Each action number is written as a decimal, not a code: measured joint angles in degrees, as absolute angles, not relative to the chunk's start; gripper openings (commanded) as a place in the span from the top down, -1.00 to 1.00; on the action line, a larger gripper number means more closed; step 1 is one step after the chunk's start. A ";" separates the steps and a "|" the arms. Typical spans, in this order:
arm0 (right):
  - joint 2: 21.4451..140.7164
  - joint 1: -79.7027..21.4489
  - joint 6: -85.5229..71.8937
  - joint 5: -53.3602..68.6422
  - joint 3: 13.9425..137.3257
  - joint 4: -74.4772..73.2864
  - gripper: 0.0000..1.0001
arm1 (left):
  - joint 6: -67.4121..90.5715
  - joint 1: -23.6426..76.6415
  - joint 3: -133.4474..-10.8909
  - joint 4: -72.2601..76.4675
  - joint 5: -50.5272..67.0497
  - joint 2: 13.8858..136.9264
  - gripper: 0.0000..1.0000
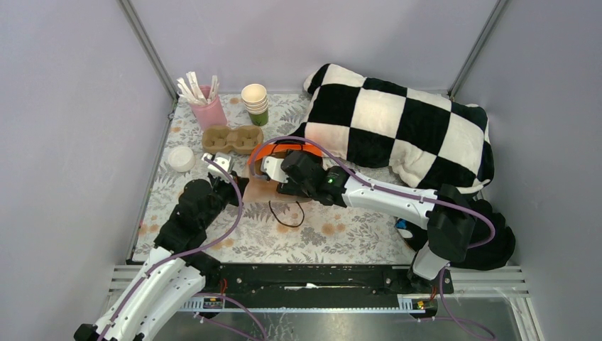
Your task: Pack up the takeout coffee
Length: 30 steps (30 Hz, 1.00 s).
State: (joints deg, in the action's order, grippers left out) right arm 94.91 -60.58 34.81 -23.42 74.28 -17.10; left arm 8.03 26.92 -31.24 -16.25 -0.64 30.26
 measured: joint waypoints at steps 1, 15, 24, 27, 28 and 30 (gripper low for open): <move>94.91 -60.58 34.85 -23.53 74.28 -17.15 -0.54 | 8.03 26.89 -31.24 -16.25 -0.64 30.26 1.00; 94.91 -60.20 35.57 -25.02 74.11 -16.67 -0.54 | 8.47 26.92 -31.24 -16.27 -0.64 30.24 1.00; 96.40 -59.92 35.57 -26.04 74.04 -14.72 -0.54 | 8.47 26.92 -31.24 -16.29 -0.64 30.26 1.00; 96.64 -59.90 35.51 -26.11 74.04 -14.87 -0.55 | 8.47 26.92 -31.24 -16.29 -0.64 30.26 1.00; 96.64 -59.90 35.48 -26.11 74.04 -14.90 -0.55 | 8.47 26.92 -31.24 -16.29 -0.64 30.26 1.00; 96.64 -59.88 35.46 -26.11 74.04 -14.90 -0.55 | 8.47 26.92 -31.24 -16.27 -0.64 30.26 1.00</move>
